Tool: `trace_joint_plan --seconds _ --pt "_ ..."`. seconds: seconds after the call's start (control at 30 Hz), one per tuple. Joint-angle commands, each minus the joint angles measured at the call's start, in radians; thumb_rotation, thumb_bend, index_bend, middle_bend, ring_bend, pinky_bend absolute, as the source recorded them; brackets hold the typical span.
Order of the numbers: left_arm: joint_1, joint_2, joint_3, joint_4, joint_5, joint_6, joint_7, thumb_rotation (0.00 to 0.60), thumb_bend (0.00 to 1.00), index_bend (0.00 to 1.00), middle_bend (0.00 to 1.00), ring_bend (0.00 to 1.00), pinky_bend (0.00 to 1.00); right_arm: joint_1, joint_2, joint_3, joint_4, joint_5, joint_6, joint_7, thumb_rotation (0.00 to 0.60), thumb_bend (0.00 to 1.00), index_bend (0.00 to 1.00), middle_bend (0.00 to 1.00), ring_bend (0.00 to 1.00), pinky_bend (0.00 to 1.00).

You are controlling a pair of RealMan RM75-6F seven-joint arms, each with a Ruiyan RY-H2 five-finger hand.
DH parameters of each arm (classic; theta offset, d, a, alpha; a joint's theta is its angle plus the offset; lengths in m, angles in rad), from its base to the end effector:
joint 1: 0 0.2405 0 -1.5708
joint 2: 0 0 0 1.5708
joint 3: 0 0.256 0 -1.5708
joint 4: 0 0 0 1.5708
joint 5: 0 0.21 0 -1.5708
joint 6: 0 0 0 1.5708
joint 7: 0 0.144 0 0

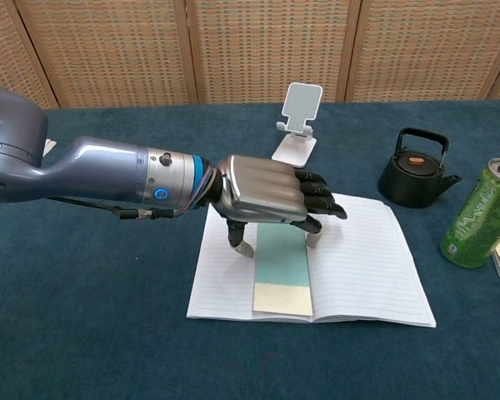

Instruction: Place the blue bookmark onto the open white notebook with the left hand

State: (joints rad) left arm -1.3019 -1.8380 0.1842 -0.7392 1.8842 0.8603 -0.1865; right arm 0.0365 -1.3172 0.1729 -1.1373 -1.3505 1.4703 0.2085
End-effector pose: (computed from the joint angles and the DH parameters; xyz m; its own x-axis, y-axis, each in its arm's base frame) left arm -0.0423 0.3794 -0.1165 0.8376 -0.2368 0.4923 -0.0532 -0.9323 -0.3578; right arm -0.4011 -0.1853 0.1771 0.4386 0.1344 0.8886 -0.8853 0.2349 0.4014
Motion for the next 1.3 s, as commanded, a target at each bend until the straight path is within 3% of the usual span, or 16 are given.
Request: trace_joint_plan --seconds 0.03,0.17,0.37,0.47,0.63,0.73,1.3 --pt "0.003 0.005 0.000 -0.003 -0.006 -0.002 -0.001 0.600 0.23 0.00 0.00 0.00 0.00 0.000 0.000 0.000 0.000 -0.001 0.000 0.000 0.600 0.11 0.10 0.00 0.00 0.00" --pt "0.012 0.030 0.001 -0.029 -0.021 0.000 -0.016 0.600 0.23 0.00 0.00 0.00 0.00 0.000 0.001 -0.001 -0.003 -0.006 0.006 -0.004 0.600 0.11 0.10 0.00 0.00 0.00" --pt "0.017 0.138 0.016 -0.169 -0.056 -0.034 -0.095 0.600 0.26 0.00 0.00 0.00 0.00 0.000 0.000 -0.007 -0.010 -0.016 0.011 -0.011 0.600 0.11 0.10 0.00 0.00 0.00" --pt "0.013 0.183 0.026 -0.220 -0.057 -0.045 -0.100 0.600 0.43 0.00 0.00 0.00 0.00 0.000 0.001 -0.008 -0.015 -0.022 0.018 -0.016 0.600 0.11 0.10 0.00 0.00 0.00" --pt "0.022 0.229 0.033 -0.271 -0.061 -0.053 -0.067 0.600 0.84 0.00 0.00 0.00 0.00 -0.001 0.004 -0.010 -0.026 -0.029 0.029 -0.025 0.600 0.11 0.10 0.00 0.00 0.00" --pt "0.027 0.247 0.033 -0.296 -0.072 -0.069 -0.051 0.600 0.98 0.00 0.00 0.00 0.02 -0.002 0.006 -0.011 -0.032 -0.035 0.036 -0.030 0.600 0.11 0.10 0.00 0.00 0.00" --pt "0.023 0.222 0.006 -0.335 -0.111 -0.167 0.026 0.600 1.00 0.11 0.00 0.00 0.07 -0.006 0.016 -0.009 -0.052 -0.043 0.059 -0.032 0.600 0.11 0.10 0.00 0.00 0.00"
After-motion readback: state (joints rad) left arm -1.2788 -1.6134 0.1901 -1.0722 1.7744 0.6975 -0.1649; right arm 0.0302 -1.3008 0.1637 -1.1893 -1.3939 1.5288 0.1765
